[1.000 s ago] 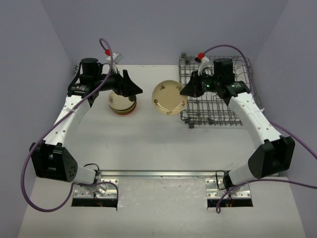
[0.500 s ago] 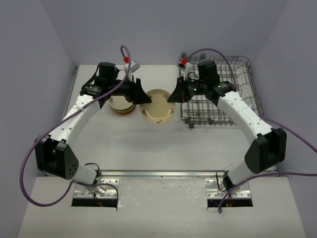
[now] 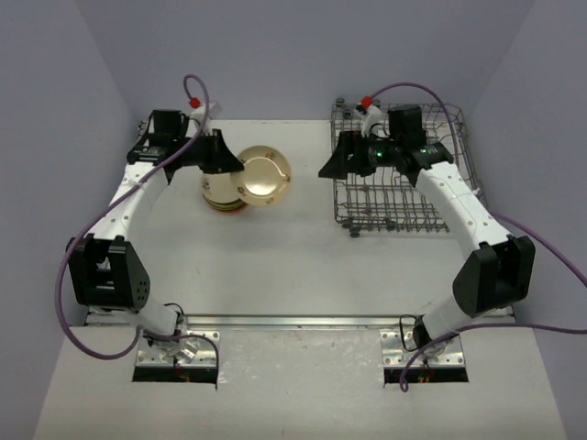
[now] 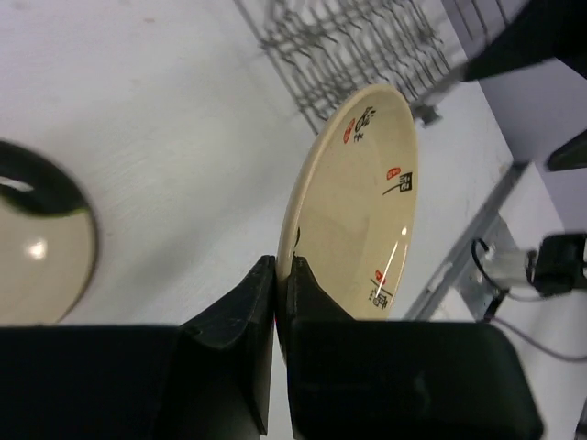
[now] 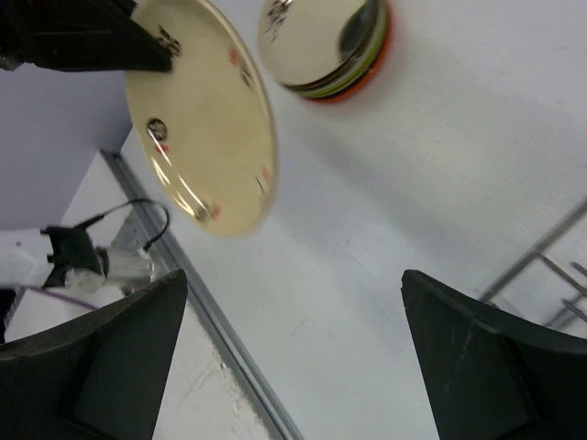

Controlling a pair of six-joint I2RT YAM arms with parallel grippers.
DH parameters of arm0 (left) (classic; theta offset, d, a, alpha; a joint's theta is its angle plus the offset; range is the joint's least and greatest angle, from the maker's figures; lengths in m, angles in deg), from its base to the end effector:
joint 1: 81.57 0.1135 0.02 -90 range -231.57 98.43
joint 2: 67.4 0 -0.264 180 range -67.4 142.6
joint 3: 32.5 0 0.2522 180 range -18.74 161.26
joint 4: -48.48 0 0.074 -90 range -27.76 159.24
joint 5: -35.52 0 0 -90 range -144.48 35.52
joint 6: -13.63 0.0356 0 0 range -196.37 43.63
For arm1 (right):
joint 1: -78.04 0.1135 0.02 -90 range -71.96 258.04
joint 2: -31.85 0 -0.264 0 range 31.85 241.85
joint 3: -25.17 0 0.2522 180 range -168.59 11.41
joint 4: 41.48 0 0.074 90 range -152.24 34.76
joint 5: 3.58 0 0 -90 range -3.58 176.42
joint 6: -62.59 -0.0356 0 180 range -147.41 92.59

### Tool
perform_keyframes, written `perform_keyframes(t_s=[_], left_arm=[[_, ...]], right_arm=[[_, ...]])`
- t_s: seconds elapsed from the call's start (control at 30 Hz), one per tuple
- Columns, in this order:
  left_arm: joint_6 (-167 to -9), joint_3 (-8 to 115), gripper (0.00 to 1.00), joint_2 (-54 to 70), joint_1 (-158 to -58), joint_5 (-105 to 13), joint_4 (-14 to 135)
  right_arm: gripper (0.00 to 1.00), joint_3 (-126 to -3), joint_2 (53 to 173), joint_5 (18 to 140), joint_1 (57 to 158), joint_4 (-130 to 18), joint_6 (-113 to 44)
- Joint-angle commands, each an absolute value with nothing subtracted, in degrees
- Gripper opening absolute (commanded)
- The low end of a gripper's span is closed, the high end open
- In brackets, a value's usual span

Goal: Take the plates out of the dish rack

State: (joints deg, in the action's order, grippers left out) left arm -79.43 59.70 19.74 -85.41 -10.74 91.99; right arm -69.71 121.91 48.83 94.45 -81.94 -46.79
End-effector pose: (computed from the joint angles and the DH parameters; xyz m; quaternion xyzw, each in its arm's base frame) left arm 0.3337 -0.0471 0.3374 0.1677 0.8346 -0.3591 0.3826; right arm 0.3341 0.1210 0.3391 -0.1253 0.8457 0.4056 0.3234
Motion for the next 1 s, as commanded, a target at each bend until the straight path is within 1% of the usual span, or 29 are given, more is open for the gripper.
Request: perform_keyframes(t_s=[0.0,0.1,0.2,0.27,0.5,0.53,0.57,0.6,0.63,0.7,0.8,0.83,0.97], left_arm=[[-83.45,64.34,0.0,27.25,-70.48,-15.65,93.01],[-83.06,66.07,0.03,31.99,-67.27,-17.24,93.56],[-82.53,68.26,0.06,36.65,-66.89,-20.3,93.79],[-82.84,68.75,0.05,38.17,-66.9,-21.35,93.55],[-84.25,69.3,0.08,42.95,-66.65,-19.7,92.04],[-84.09,69.18,0.11,43.06,-66.71,-19.72,92.07],[-83.75,68.99,0.18,43.02,-66.71,-19.58,92.16],[-83.38,68.81,0.3,42.87,-66.71,-19.43,92.24],[-82.97,68.66,0.49,42.61,-66.71,-19.28,92.29],[-82.38,68.09,0.73,41.19,-66.8,-19.33,92.4],[-80.67,68.08,0.97,38.24,-66.88,-20.1,92.78],[-79.99,68.32,0.99,37.03,-67.05,-21.54,93.09],[-74.15,69.12,1.0,28.86,-69.99,-31.75,94.96]], right_arm=[[0.99,-69.21,119.76,48.89,83.08,-82.6,-49.45],[0.99,-67.04,118.45,49.09,79.76,-82.67,-48.58],[0.99,-64.71,116.93,50.12,78.48,-82.75,-46.75],[0.99,-64.07,116.52,49.73,78.48,-82.75,-46.55],[0.99,-62.6,115.37,49.16,78.48,-82.84,-46.4],[0.99,-62.63,115.42,49.14,78.48,-82.87,-46.37],[0.99,-62.72,115.37,49.09,78.48,-82.97,-46.27],[0.99,-62.8,115.42,49.04,78.48,-83.04,-46.22],[0.99,-62.85,115.57,48.99,78.48,-83.09,-46.22],[0.99,-63.05,115.69,48.81,78.39,-83.28,-46.31],[0.99,-63.52,115.3,49.28,78.39,-83.51,-46.31],[0.99,-63.73,115.16,49.66,78.39,-83.71,-46.21],[0.99,-64.62,113.89,54.79,78.41,-85.52,-45.12]])
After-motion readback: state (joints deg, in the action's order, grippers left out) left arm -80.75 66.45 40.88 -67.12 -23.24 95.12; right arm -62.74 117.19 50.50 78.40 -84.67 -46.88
